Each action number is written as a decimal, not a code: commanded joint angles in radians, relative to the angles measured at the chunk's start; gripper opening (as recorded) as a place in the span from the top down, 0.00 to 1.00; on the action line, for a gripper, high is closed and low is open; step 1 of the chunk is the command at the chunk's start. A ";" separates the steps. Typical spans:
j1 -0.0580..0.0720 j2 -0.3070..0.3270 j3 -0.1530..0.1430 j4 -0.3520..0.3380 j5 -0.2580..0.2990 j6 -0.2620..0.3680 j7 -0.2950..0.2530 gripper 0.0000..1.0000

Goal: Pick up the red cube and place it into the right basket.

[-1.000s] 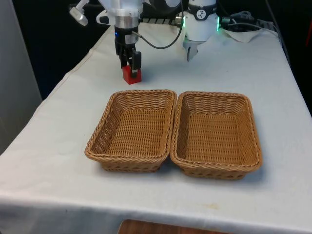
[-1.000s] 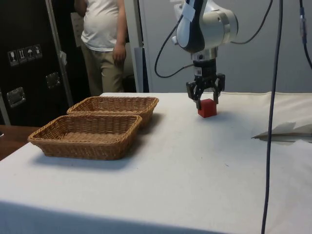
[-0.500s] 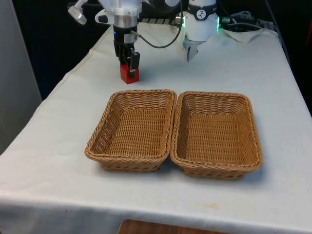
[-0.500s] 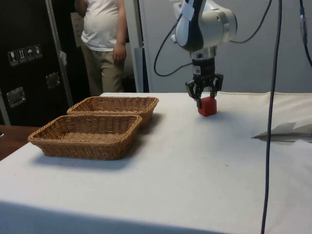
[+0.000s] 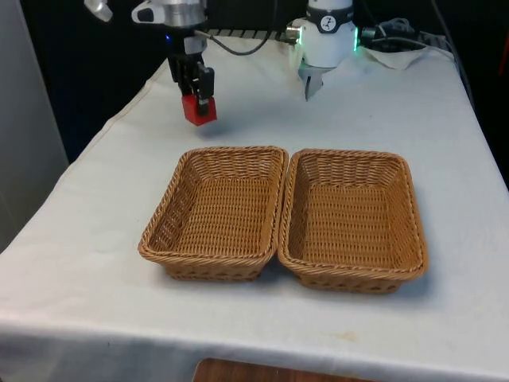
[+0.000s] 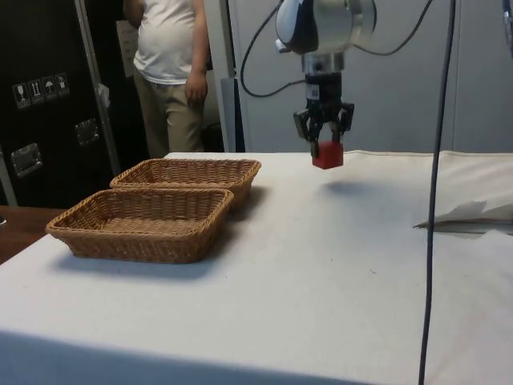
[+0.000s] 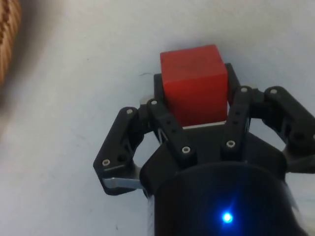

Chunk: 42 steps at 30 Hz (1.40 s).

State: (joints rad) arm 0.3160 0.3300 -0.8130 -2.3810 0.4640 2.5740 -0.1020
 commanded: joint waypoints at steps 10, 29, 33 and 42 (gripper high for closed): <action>-0.002 -0.012 -0.039 0.085 -0.007 -0.131 -0.062 0.97; -0.002 0.102 -0.026 0.290 0.001 -0.248 -0.023 0.97; -0.003 0.121 -0.022 0.322 0.002 -0.263 -0.015 0.97; -0.007 0.178 -0.010 0.416 0.015 -0.305 0.003 0.97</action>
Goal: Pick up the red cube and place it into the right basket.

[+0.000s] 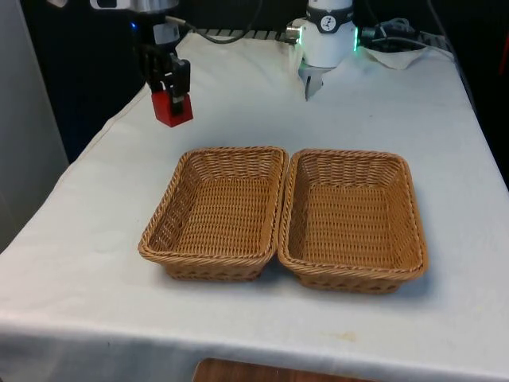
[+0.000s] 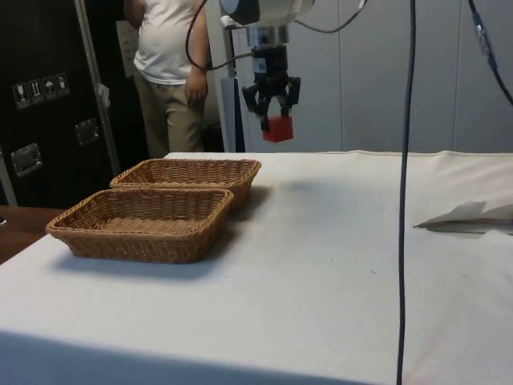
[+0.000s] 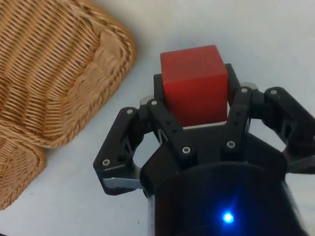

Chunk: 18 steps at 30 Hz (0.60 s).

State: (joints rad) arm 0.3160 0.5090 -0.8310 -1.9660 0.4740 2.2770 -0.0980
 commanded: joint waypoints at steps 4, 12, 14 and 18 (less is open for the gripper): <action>-0.009 0.037 0.009 0.056 0.018 -0.030 0.004 0.97; -0.010 0.103 0.008 0.143 0.029 -0.054 0.023 0.97; -0.009 0.119 0.010 0.166 0.033 -0.060 0.029 0.97; -0.010 0.151 0.011 0.211 0.042 -0.074 0.040 0.97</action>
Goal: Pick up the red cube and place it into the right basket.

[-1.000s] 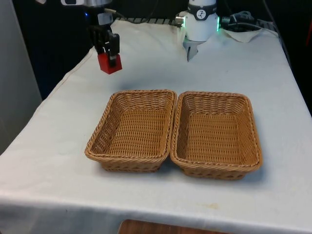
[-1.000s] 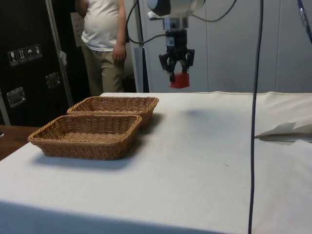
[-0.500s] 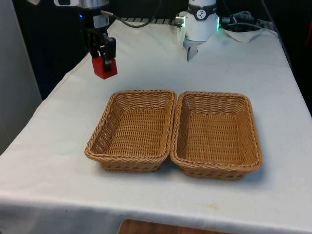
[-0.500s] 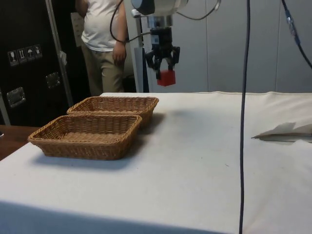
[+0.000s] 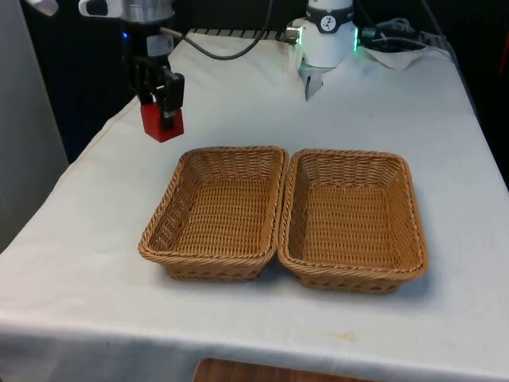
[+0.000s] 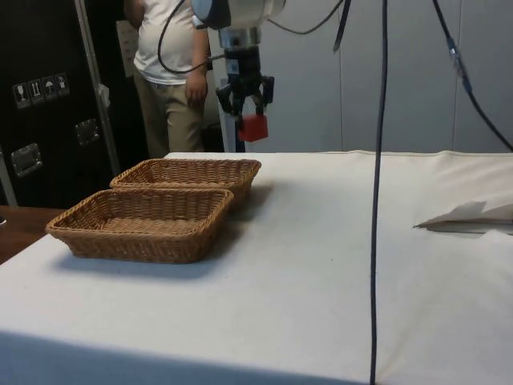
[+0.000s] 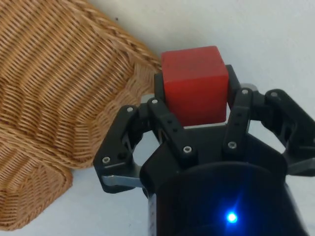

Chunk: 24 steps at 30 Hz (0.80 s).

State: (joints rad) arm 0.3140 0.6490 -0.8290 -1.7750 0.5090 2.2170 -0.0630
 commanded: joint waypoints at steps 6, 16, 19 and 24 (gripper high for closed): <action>-0.005 0.057 0.009 0.096 0.018 -0.041 0.026 0.97; 0.001 0.094 0.015 0.171 0.015 -0.058 0.058 0.97; -0.001 0.108 0.027 0.204 0.016 -0.072 0.072 0.97; 0.004 0.122 0.040 0.235 0.015 -0.069 0.087 0.97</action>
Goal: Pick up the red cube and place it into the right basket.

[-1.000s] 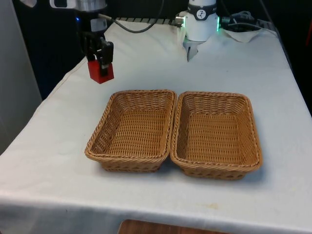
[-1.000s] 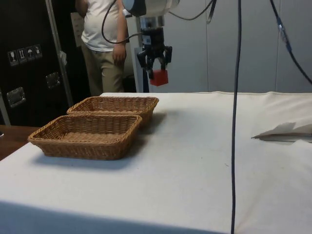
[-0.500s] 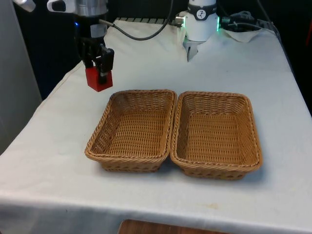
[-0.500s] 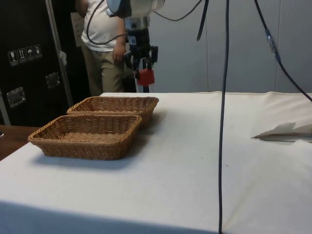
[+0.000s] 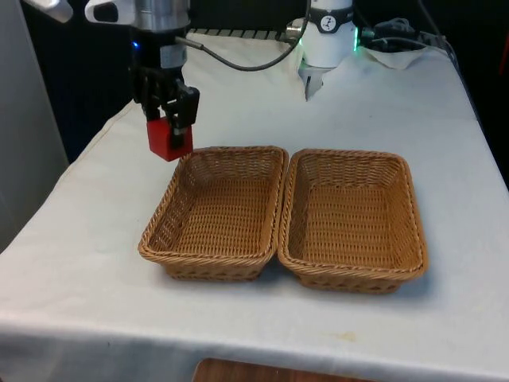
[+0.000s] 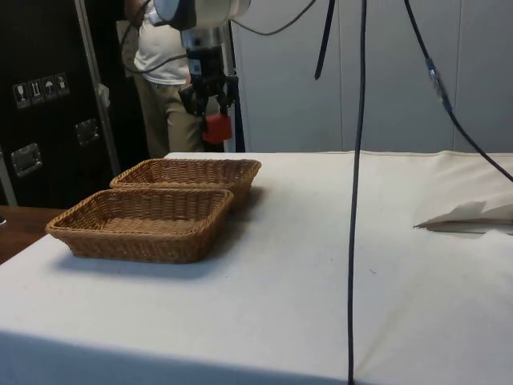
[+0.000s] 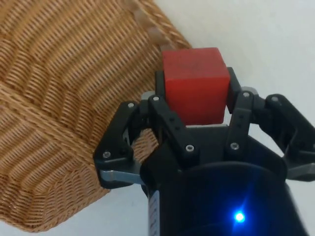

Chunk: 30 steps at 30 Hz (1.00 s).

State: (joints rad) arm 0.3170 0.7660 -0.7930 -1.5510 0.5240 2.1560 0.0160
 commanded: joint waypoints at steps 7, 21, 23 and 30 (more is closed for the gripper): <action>0.019 0.008 0.022 0.026 -0.003 0.003 0.033 0.97; 0.063 0.007 0.052 0.021 -0.007 0.021 0.066 0.97; 0.066 0.013 0.064 0.021 -0.007 0.026 0.067 0.97; 0.066 0.033 0.094 0.023 -0.006 0.046 0.059 0.97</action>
State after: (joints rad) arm 0.3820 0.7970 -0.7010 -1.5260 0.5150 2.1940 0.0780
